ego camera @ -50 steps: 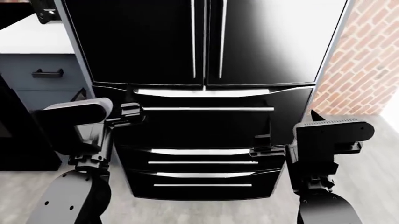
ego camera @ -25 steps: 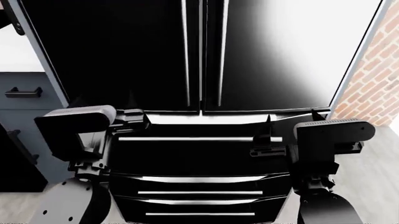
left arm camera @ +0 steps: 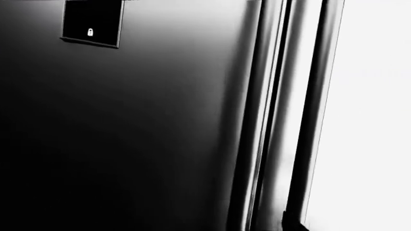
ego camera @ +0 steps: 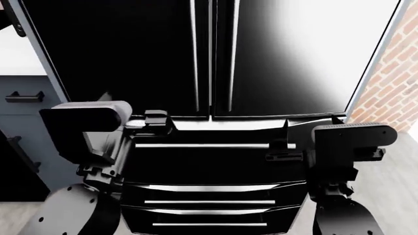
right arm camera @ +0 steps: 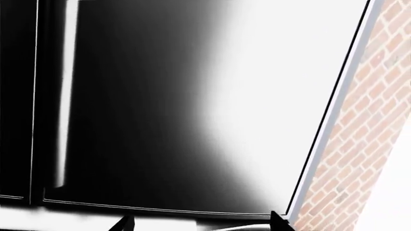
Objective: Open the fridge doors
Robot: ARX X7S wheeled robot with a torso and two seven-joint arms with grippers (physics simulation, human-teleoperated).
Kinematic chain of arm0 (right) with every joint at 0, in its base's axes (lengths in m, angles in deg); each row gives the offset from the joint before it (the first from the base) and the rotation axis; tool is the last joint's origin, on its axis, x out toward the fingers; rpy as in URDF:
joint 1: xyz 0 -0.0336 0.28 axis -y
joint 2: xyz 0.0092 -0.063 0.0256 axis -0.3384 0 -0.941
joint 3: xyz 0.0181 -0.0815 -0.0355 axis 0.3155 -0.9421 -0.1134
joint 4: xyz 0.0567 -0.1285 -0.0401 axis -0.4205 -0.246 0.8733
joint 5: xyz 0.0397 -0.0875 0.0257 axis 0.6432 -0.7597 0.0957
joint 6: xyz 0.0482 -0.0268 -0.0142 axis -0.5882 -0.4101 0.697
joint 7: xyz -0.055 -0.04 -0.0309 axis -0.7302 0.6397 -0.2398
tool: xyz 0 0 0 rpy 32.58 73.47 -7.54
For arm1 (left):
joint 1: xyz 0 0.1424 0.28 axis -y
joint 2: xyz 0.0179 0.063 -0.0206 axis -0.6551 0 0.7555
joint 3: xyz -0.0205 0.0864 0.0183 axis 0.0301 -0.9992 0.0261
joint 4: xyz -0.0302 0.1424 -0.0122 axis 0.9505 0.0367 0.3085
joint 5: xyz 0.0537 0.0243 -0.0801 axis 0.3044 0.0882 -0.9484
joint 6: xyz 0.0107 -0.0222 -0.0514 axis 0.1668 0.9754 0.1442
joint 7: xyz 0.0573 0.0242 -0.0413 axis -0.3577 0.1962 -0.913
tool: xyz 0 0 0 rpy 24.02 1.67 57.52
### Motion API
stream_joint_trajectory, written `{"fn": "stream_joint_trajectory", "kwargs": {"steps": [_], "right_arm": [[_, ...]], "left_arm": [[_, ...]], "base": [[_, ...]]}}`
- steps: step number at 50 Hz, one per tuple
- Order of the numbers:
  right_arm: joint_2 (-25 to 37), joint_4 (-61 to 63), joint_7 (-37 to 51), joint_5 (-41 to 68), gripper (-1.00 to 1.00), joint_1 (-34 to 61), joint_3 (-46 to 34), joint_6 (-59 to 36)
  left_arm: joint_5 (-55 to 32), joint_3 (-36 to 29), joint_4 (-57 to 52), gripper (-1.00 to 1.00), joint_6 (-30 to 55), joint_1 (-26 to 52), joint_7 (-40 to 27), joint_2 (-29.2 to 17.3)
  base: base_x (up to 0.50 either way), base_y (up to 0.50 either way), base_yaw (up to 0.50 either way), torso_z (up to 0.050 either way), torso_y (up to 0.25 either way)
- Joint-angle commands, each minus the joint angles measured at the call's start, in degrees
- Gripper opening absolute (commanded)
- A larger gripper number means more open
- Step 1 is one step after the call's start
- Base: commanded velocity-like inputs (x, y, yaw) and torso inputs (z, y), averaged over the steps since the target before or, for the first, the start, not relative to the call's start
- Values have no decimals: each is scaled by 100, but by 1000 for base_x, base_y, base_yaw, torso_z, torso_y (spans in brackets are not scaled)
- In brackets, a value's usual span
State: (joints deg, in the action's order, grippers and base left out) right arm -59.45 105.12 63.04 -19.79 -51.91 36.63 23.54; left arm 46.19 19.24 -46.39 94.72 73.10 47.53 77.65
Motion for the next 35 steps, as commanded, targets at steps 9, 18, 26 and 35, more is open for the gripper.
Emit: {"fn": "stream_joint_trajectory", "kwargs": {"steps": [9, 18, 26, 35], "right_arm": [[-37, -220, -14, 165, 100, 105, 74, 29], [-5, -205, -34, 218, 100, 143, 74, -87], [-6, -222, -50, 290, 100, 126, 117, -101], [-2, -152, -40, 338, 100, 124, 136, -155]], "left_arm": [[-1767, 133, -562, 100, 2361, 1318, -1226, 827], [-1644, -523, -38, 100, 2061, 1750, -1746, 921], [-1343, -1063, 896, 100, 1708, 2479, -2053, 917], [-782, -1687, 1962, 100, 1064, 2849, -2103, 861]], "base": [[0, 0, 0, 0, 0], [0, 0, 0, 0, 0], [0, 0, 0, 0, 0], [0, 0, 0, 0, 0]]}}
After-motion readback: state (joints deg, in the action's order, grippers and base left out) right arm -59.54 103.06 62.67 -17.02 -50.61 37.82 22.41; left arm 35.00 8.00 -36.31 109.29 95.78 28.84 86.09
